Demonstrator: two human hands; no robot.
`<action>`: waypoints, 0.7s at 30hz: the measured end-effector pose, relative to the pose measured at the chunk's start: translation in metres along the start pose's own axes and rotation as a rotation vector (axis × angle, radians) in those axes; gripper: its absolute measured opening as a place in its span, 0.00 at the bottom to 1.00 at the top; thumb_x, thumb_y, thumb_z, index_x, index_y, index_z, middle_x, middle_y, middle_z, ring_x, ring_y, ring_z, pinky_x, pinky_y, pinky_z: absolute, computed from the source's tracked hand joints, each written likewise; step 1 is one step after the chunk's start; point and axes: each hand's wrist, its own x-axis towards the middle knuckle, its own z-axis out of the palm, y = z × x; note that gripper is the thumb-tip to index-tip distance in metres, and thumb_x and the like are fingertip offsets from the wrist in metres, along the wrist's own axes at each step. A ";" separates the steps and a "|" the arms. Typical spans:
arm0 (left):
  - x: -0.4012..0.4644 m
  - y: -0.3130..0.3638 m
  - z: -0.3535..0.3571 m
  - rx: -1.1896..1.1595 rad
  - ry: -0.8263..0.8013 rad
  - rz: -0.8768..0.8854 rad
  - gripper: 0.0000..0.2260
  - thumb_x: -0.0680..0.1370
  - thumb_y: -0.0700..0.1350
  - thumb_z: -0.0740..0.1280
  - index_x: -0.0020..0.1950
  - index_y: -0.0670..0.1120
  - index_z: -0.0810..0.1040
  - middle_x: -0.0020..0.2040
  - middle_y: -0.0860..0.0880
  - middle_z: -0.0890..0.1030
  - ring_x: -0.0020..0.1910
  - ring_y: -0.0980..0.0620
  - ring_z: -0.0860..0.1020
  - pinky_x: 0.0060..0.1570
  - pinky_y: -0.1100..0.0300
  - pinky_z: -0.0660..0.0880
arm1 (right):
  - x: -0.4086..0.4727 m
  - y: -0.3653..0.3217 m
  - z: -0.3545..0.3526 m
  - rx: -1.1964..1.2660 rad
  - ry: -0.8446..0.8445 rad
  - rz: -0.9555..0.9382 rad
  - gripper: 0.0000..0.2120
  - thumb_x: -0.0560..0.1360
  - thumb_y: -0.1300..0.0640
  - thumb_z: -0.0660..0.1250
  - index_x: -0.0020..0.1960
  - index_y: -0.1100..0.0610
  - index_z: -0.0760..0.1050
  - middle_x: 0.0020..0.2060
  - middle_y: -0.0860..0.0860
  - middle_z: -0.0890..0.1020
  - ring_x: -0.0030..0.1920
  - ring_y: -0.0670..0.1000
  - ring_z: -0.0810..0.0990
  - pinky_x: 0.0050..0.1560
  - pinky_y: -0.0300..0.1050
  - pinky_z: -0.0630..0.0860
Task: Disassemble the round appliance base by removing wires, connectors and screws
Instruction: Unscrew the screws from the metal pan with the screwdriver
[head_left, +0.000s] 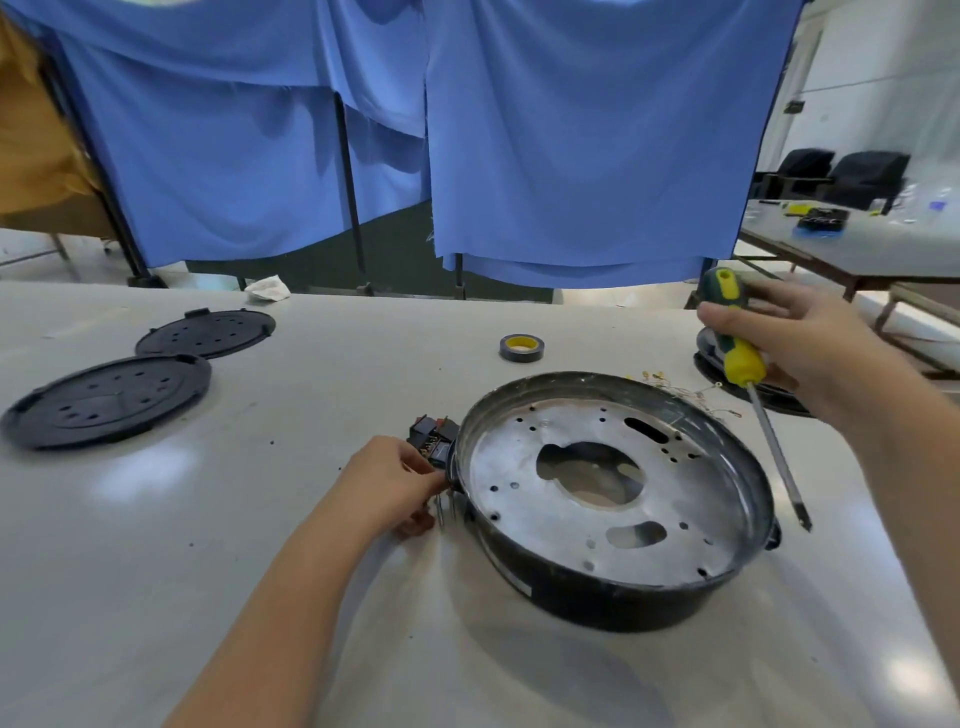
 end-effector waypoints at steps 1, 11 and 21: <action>-0.001 0.002 0.000 0.031 0.040 0.040 0.06 0.75 0.45 0.71 0.40 0.43 0.80 0.30 0.45 0.82 0.25 0.48 0.81 0.27 0.57 0.79 | 0.000 0.004 -0.003 -0.032 0.003 0.019 0.26 0.62 0.50 0.78 0.59 0.47 0.78 0.48 0.50 0.84 0.44 0.49 0.84 0.38 0.41 0.78; -0.012 0.020 0.008 -0.365 -0.172 -0.153 0.18 0.79 0.52 0.60 0.46 0.38 0.78 0.33 0.40 0.81 0.26 0.41 0.80 0.25 0.55 0.77 | -0.011 0.070 -0.046 -0.223 0.245 0.133 0.25 0.66 0.56 0.78 0.62 0.54 0.76 0.46 0.52 0.80 0.40 0.44 0.76 0.34 0.39 0.70; -0.005 0.011 0.017 -0.441 -0.336 -0.164 0.11 0.78 0.41 0.58 0.37 0.43 0.72 0.27 0.47 0.70 0.21 0.51 0.69 0.24 0.62 0.72 | -0.007 0.116 -0.034 -0.513 0.107 0.210 0.22 0.68 0.55 0.75 0.61 0.55 0.77 0.44 0.53 0.81 0.43 0.54 0.80 0.36 0.44 0.75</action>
